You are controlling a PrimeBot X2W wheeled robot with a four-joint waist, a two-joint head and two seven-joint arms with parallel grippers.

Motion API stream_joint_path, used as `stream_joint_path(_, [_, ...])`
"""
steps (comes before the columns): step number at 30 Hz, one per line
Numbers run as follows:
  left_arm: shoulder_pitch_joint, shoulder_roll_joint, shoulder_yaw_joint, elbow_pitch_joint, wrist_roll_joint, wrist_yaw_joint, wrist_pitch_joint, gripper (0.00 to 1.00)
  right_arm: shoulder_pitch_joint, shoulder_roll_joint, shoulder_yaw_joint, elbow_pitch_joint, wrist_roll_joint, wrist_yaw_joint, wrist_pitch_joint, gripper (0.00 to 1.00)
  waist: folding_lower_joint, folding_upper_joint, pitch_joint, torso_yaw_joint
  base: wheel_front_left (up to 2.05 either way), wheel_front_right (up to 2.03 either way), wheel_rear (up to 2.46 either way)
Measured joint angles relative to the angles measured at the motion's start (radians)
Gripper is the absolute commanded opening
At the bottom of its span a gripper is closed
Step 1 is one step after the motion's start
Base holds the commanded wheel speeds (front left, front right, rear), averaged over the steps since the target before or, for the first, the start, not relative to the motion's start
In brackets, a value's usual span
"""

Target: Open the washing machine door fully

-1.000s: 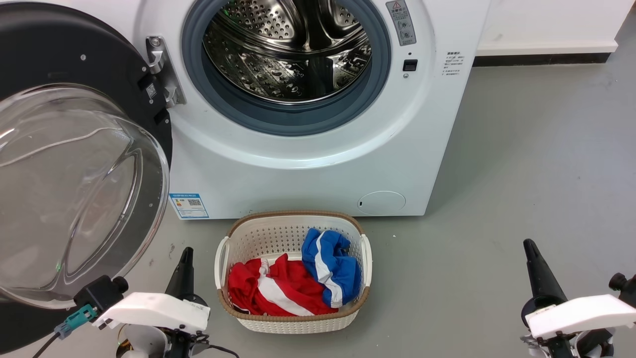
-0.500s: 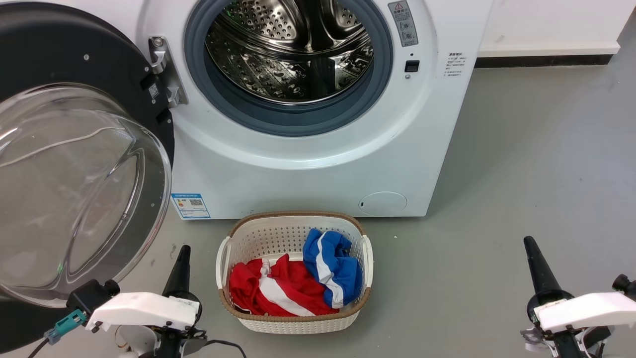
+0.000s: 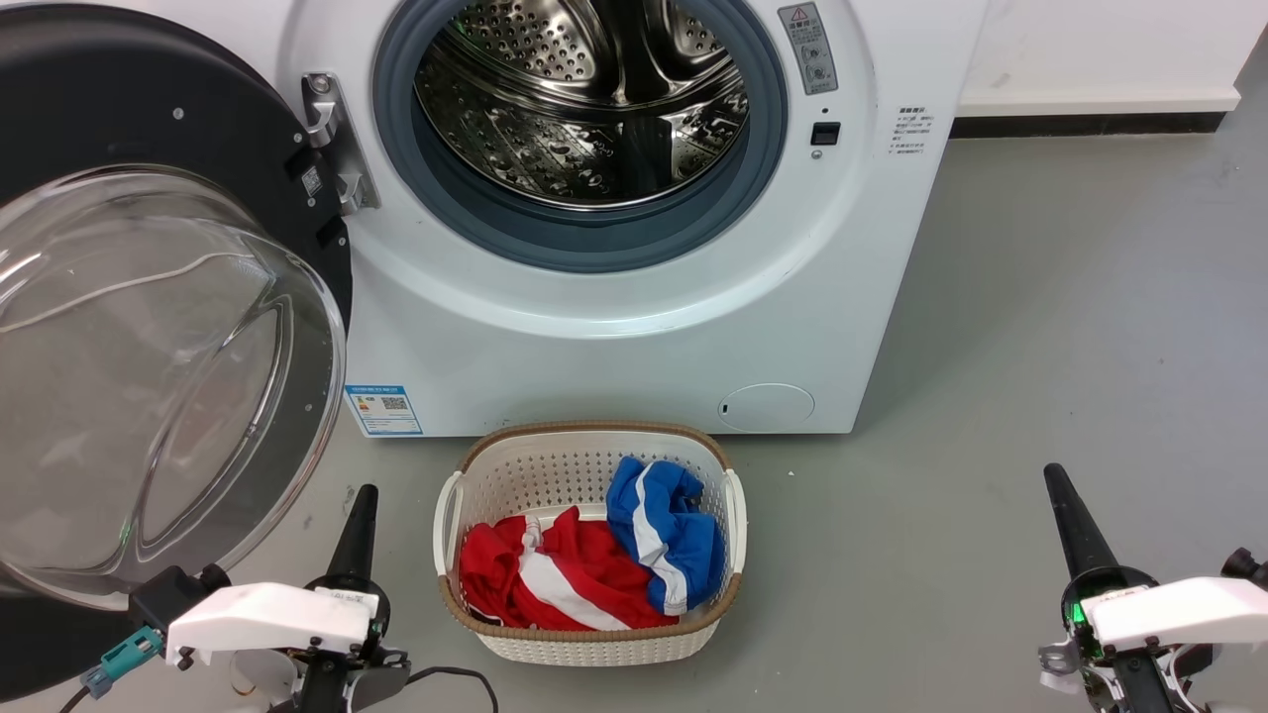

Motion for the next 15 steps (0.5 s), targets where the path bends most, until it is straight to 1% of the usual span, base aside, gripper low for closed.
stream_joint_path(15, [0.0,-0.012,0.035,-0.005,-0.118,-0.022,0.035,0.0,-0.012,0.002,-0.008,0.016,0.14,0.0,0.016,0.0,0.0,0.0,-0.002,0.005,0.0,0.0,0.0])
